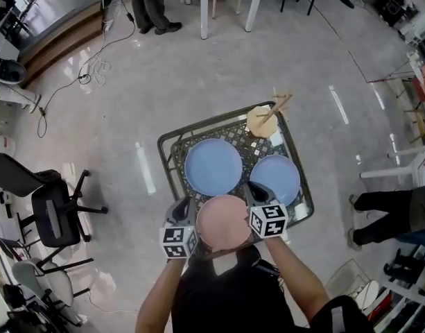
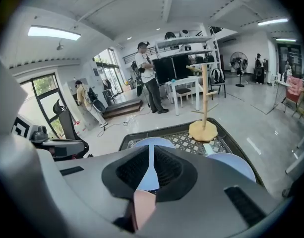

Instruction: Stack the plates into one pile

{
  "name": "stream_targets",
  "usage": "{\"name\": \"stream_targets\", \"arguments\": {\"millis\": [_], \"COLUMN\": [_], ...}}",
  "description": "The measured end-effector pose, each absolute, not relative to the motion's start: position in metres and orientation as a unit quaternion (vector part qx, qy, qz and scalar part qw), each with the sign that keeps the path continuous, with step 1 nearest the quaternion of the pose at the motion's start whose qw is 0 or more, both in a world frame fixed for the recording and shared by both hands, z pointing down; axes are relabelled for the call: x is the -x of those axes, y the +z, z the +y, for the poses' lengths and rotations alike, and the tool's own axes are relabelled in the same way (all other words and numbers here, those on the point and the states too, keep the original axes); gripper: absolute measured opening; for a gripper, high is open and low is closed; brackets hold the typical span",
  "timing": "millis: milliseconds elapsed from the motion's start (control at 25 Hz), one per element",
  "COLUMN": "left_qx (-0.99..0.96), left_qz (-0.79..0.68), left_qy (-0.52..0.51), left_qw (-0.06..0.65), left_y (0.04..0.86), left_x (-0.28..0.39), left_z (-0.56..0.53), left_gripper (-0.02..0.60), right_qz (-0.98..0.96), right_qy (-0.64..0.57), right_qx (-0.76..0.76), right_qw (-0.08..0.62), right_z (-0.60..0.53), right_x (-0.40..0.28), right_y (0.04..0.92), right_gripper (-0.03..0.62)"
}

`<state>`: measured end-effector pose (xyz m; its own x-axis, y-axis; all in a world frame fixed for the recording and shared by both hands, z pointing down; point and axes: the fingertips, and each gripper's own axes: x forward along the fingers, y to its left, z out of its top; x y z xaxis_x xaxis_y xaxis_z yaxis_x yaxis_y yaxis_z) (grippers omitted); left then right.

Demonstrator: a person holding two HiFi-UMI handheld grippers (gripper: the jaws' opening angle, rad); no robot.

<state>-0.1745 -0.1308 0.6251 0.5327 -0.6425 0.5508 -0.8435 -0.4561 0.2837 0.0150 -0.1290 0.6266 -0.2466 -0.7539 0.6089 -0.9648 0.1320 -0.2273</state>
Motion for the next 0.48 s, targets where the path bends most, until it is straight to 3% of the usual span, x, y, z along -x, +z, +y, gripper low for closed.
{"name": "stream_targets", "arguments": {"millis": [200, 320, 480], "left_qx": [-0.814, -0.804, -0.786], "left_qz": [-0.453, -0.453, -0.455], "left_qy": [0.215, 0.229, 0.244], "left_qw": [0.292, 0.312, 0.34], "left_y": [0.679, 0.71, 0.749], "left_x": [0.173, 0.167, 0.164], "left_z": [-0.154, -0.162, -0.173], "left_gripper": [0.08, 0.114, 0.147], "right_qz": [-0.713, -0.693, -0.666], "right_qy": [0.333, 0.364, 0.397], "right_qx": [-0.584, -0.585, -0.59], "right_qw": [0.2, 0.213, 0.226], "right_z": [-0.148, -0.154, -0.16], "right_x": [-0.02, -0.028, -0.037], "right_y": [0.679, 0.714, 0.756], "right_gripper": [0.022, 0.076, 0.081]}}
